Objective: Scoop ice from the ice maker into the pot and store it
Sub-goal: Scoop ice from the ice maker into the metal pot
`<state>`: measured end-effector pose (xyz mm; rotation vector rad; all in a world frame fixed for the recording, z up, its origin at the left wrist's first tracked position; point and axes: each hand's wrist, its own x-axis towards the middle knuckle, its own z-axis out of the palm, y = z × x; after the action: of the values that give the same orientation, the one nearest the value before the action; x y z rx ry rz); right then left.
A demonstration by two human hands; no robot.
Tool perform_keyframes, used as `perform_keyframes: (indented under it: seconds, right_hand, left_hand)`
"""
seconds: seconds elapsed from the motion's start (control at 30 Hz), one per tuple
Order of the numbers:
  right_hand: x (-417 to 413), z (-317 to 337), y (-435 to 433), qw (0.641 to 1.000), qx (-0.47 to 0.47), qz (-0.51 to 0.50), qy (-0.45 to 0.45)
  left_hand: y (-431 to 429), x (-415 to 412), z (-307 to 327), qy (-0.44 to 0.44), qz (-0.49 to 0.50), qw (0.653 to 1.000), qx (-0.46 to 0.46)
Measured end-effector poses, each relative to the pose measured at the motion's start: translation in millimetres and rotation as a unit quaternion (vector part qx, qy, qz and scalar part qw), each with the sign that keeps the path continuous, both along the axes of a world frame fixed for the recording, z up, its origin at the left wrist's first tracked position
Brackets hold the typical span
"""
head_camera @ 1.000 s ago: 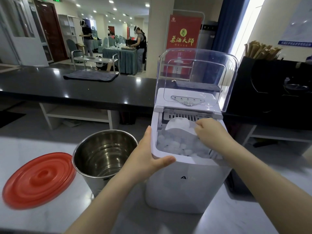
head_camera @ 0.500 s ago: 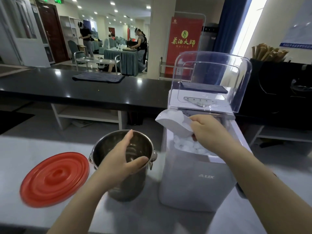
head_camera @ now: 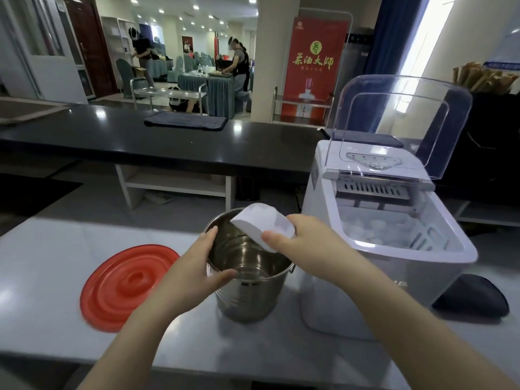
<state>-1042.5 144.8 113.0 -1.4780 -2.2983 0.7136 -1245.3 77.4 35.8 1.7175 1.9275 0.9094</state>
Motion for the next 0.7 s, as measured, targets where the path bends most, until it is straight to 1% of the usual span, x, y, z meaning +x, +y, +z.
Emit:
perform_keyframes:
  seconds: [0.13,0.23,0.3,0.47,0.6,0.7]
  right_hand:
    - [-19.7,-19.5,-8.4,0.997,-0.021,-0.006,-0.08]
    - [-27.4,-29.5,-11.7,0.988,0.009,-0.012,-0.152]
    - [-30.9,-34.7,-12.6,0.982,0.041,-0.018,-0.182]
    - [-33.7,-37.3,-18.2,0.968,0.124,-0.017,-0.216]
    - [-28.5,-34.1,-20.9,0.946,0.202,-0.012,-0.253]
    - [-23.0,-26.5,-21.9,0.942,0.228,-0.005,-0.244]
  left_hand:
    - [0.4,-0.2,-3.5,0.02,-0.013,1.0,0.012]
    - [2.3,-1.9,-6.9,0.021,-0.013,1.0,0.003]
    - [3.1,-2.3,-8.5,0.019,-0.014,1.0,0.001]
    - [4.0,-2.8,-10.3,0.006,-0.009,1.0,0.005]
    - [3.5,-2.4,-9.4,0.009,-0.01,1.0,0.005]
    - [3.2,-1.5,-5.2,0.0,-0.004,1.0,0.002]
